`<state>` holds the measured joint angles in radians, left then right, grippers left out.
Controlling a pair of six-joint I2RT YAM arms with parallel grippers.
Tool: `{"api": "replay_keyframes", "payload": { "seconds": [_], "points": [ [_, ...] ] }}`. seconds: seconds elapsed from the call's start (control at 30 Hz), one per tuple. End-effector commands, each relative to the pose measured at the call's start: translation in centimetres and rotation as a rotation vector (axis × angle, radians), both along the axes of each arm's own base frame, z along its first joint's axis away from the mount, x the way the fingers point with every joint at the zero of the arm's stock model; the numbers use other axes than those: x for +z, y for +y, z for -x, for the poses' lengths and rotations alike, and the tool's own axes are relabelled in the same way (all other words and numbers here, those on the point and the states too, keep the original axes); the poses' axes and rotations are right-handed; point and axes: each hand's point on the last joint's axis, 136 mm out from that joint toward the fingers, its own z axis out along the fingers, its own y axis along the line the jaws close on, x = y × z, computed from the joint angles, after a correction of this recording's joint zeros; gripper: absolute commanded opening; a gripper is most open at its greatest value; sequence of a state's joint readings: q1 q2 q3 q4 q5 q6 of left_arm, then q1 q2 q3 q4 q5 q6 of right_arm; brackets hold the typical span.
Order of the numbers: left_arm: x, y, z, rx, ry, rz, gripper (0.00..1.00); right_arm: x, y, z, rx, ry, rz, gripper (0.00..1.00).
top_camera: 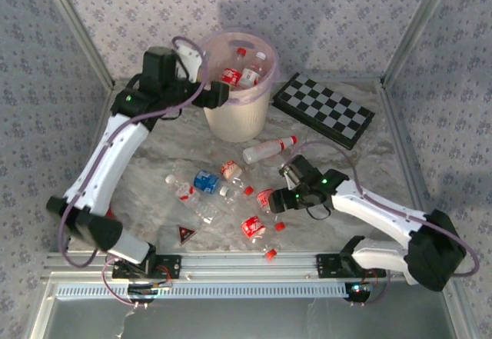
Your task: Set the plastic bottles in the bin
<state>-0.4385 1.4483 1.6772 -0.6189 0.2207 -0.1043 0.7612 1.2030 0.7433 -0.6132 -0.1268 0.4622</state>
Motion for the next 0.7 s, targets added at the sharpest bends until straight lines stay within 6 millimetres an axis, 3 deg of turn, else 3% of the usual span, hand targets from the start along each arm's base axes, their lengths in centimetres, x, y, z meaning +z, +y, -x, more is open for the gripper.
{"api": "replay_keyframes", "payload": {
  "seconds": [0.0,0.13,0.27,0.43,0.67],
  "points": [
    [-1.2,0.7,1.3,0.043,0.033,0.092,0.97,0.9,2.7,-0.6,0.044,-0.006,-0.09,0.86],
    [-3.4,2.4,3.7,0.111,0.08,0.147,0.96,-0.6,3.2,-0.6,0.064,0.027,-0.065,0.9],
    [-6.5,2.4,5.2,0.131,0.183,0.218,0.95,-1.7,3.5,-1.0,0.071,0.051,-0.05,0.89],
    [-10.4,2.0,5.9,0.164,0.286,0.337,0.93,-2.3,3.5,-1.5,0.068,0.051,-0.019,0.88],
    [-13.1,1.1,6.3,0.179,0.344,0.412,0.93,-2.2,3.2,-1.7,0.072,0.055,0.011,0.82]
  ]
}}
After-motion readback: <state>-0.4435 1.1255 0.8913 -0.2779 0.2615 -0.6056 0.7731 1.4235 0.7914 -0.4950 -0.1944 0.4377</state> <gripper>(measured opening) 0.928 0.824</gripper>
